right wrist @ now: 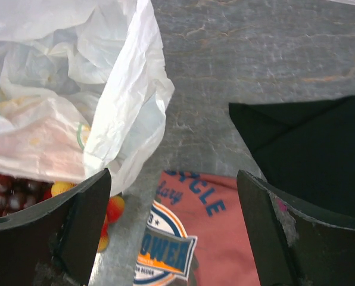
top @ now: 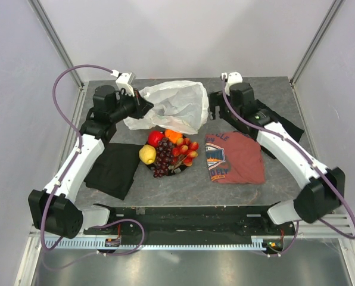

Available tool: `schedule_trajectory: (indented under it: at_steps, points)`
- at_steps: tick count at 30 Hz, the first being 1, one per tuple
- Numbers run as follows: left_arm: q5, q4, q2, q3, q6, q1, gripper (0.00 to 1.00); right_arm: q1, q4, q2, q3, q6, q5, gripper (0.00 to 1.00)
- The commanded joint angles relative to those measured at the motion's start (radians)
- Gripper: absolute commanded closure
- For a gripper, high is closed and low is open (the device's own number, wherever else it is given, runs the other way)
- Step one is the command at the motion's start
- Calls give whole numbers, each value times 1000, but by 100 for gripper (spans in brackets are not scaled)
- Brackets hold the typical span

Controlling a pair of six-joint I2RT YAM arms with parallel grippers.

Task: Place the fruits into the plastic bag

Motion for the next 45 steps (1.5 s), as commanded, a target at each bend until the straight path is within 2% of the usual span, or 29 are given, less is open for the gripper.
schedule_trajectory:
  at_steps: [1,9,18,24,30,33,34,38,40,45]
  points:
    - [43,9,-9,-7,-44,37,99,3,-25,-155,-109,31,16,6]
    - [25,-36,-14,-21,-13,52,98,18,98,-330,-377,92,-25,7]
    - [12,-57,-8,-17,1,54,98,79,221,-499,-491,140,-116,9]
    - [24,-65,3,-11,-4,54,99,81,285,-582,-516,109,-126,6]
    - [26,-72,0,-6,-2,54,98,156,254,-542,-499,111,-117,12]
    - [29,-72,0,-7,-4,55,98,277,271,-490,-476,111,-12,12]
    - [29,-74,2,-7,-2,54,99,356,271,-467,-450,102,25,12]
    - [18,-83,5,-3,4,54,99,525,232,-278,-333,118,255,13]
    - [11,-92,5,0,9,54,99,565,218,-223,-281,179,282,15]
    - [2,-98,0,5,13,54,99,573,261,-66,-249,270,239,23]
